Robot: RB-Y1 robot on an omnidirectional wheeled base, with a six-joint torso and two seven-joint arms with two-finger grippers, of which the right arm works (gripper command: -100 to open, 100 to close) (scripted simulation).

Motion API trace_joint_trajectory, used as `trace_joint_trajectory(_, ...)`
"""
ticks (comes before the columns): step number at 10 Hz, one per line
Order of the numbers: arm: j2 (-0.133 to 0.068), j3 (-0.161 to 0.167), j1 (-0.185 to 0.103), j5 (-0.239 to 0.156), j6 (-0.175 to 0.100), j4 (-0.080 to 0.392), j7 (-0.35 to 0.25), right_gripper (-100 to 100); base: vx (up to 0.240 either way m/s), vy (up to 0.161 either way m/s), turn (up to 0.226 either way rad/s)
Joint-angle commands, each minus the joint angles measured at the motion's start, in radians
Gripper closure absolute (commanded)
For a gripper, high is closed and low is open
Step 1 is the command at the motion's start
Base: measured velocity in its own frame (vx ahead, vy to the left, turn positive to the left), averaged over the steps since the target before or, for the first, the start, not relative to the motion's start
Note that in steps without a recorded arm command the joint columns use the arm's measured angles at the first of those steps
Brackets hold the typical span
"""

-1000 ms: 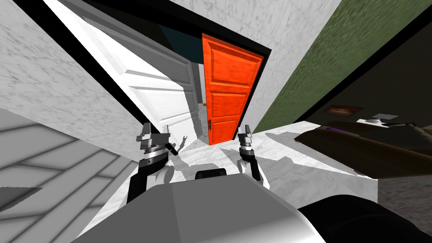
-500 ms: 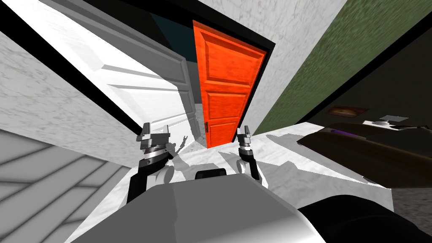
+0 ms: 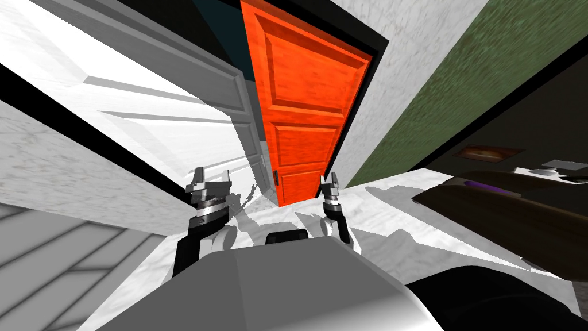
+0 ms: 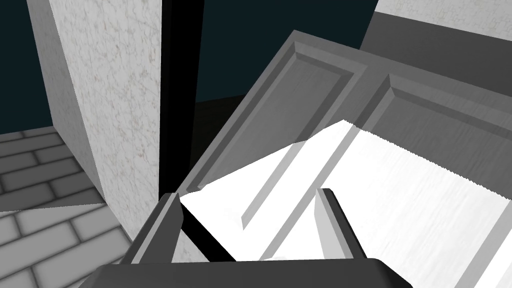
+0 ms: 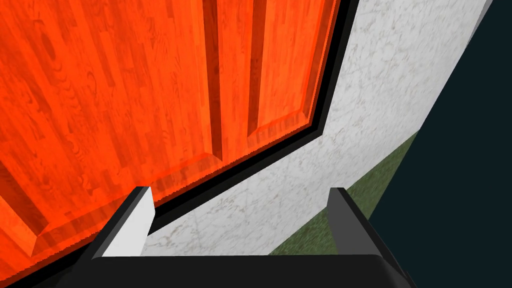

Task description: Push the door open

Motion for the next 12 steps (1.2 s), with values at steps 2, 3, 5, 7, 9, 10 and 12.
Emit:
trace_joint_trajectory(2, -0.008, 0.015, -0.01, -0.033, -0.016, 0.042, -0.038, -100, 0.196, -0.134, 0.05)
trace_joint_trajectory(3, -0.01, 0.021, -0.016, -0.047, -0.022, 0.06, -0.054, -100, 0.201, -0.127, 0.064)
trace_joint_trajectory(5, -0.014, 0.033, -0.025, -0.073, -0.033, 0.093, -0.082, -100, 0.158, -0.097, 0.063)
trace_joint_trajectory(7, -0.018, 0.046, -0.035, -0.102, -0.045, 0.13, -0.114, -100, 0.134, -0.105, 0.063)
trace_joint_trajectory(9, -0.02, 0.056, -0.043, -0.124, -0.055, 0.158, -0.138, -100, 0.11, -0.076, 0.072)
trace_joint_trajectory(10, -0.022, 0.062, -0.047, -0.137, -0.06, 0.174, -0.152, -100, 0.078, -0.042, 0.05)
trace_joint_trajectory(12, -0.024, 0.075, -0.057, -0.165, -0.072, 0.21, -0.183, -100, 0.091, -0.039, 0.084)
